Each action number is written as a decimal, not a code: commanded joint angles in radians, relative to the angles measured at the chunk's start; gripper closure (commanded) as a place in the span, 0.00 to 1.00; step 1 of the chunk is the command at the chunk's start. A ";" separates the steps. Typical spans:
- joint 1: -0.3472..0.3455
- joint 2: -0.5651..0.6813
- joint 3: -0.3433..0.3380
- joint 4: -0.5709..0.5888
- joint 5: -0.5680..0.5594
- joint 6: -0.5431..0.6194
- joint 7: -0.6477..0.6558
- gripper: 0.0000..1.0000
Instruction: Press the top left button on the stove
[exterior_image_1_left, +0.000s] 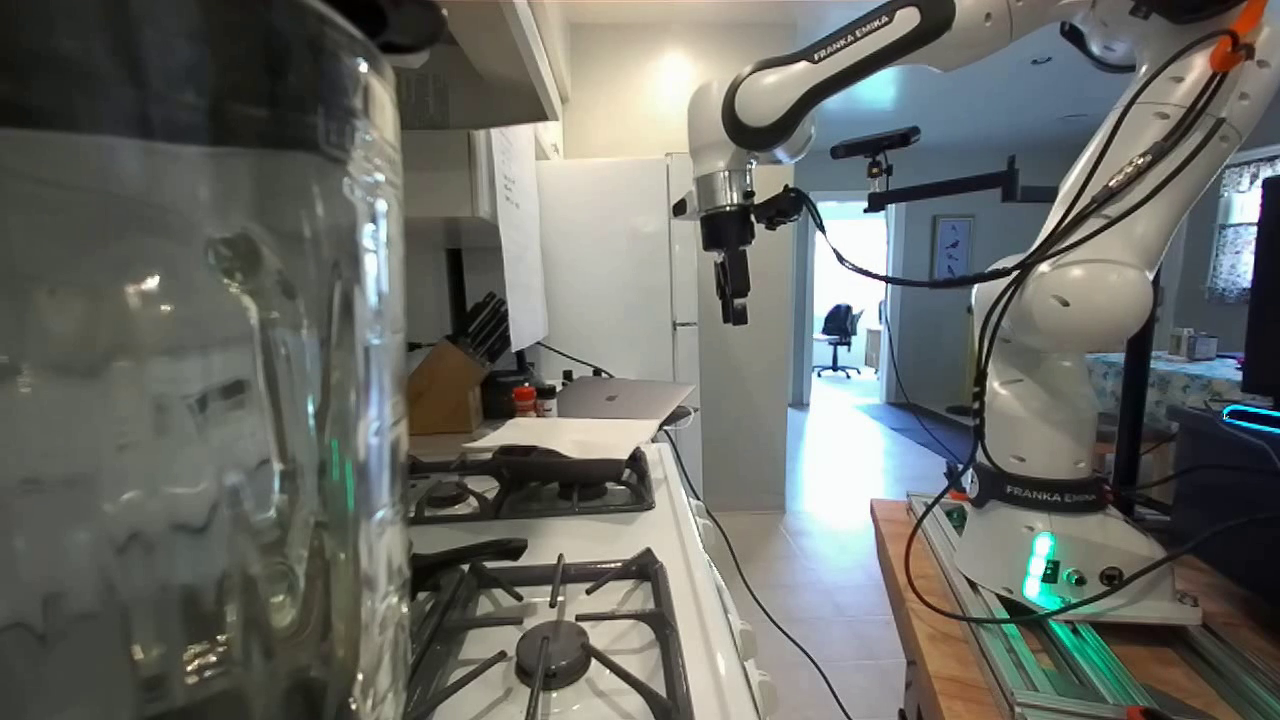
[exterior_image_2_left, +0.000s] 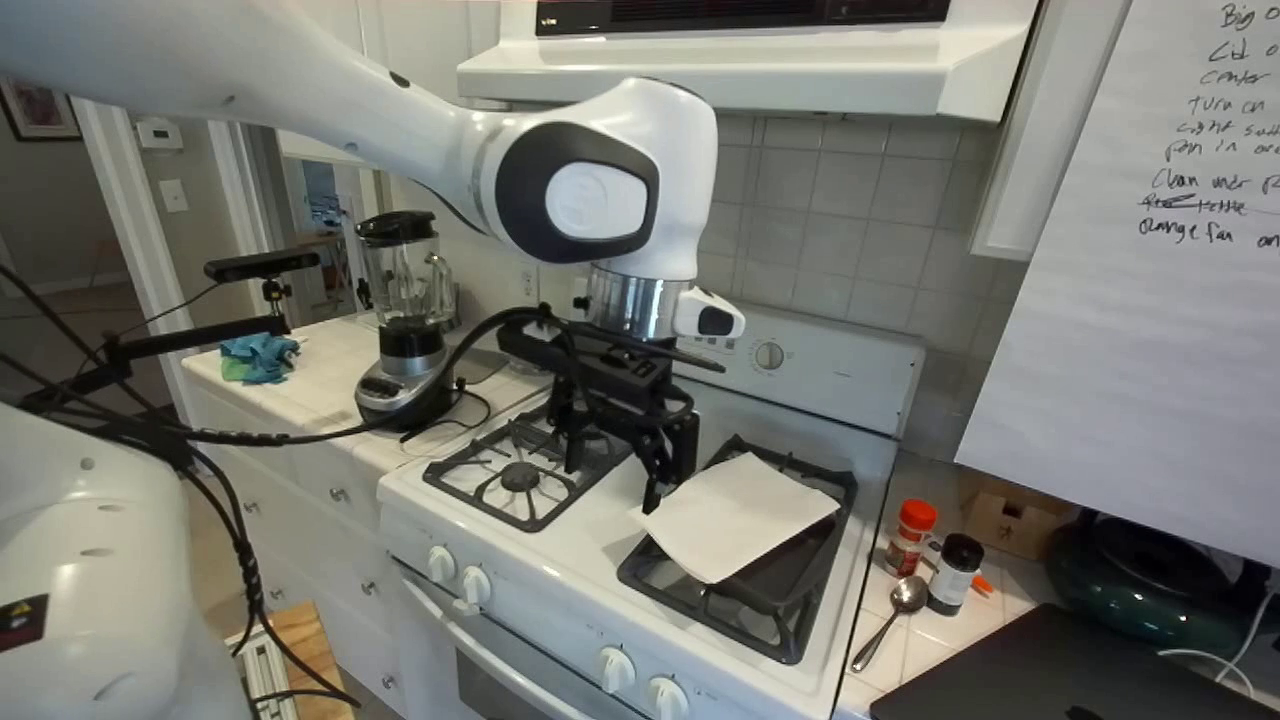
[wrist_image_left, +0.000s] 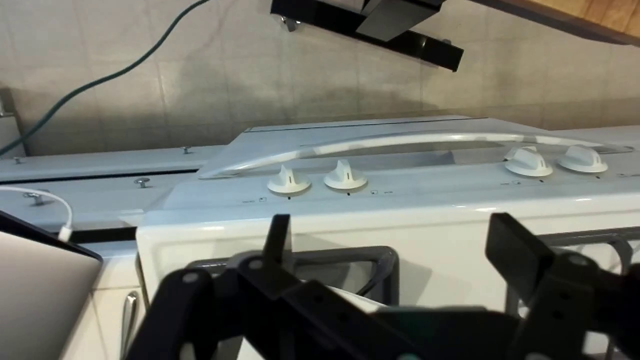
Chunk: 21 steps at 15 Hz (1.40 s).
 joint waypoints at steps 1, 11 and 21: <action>0.051 0.063 0.033 0.013 0.059 0.054 -0.010 0.27; 0.180 0.306 0.127 0.160 0.232 0.251 -0.090 0.87; 0.193 0.565 0.263 0.391 0.384 0.446 -0.162 1.00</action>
